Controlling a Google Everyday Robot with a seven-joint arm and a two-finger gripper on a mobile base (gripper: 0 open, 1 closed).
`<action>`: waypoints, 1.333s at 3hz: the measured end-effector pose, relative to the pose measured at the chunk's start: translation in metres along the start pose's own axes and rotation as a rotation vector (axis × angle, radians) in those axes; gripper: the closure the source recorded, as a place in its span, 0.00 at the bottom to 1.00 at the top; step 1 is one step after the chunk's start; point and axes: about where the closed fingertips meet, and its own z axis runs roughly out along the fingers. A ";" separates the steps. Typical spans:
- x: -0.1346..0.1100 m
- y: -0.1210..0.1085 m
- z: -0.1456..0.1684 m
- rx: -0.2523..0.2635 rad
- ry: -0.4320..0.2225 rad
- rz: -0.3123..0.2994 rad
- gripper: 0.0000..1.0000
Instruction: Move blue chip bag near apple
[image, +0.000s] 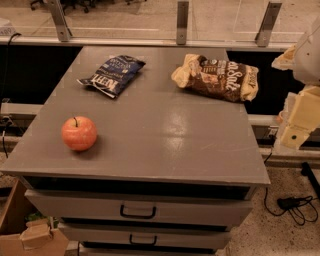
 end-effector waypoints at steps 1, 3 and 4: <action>0.000 0.000 0.000 0.000 0.000 0.000 0.00; -0.069 -0.057 0.041 0.007 -0.201 -0.146 0.00; -0.141 -0.100 0.065 0.030 -0.370 -0.217 0.00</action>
Offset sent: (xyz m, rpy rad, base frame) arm 0.0627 0.0320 -0.0140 0.1145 -0.0449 0.1696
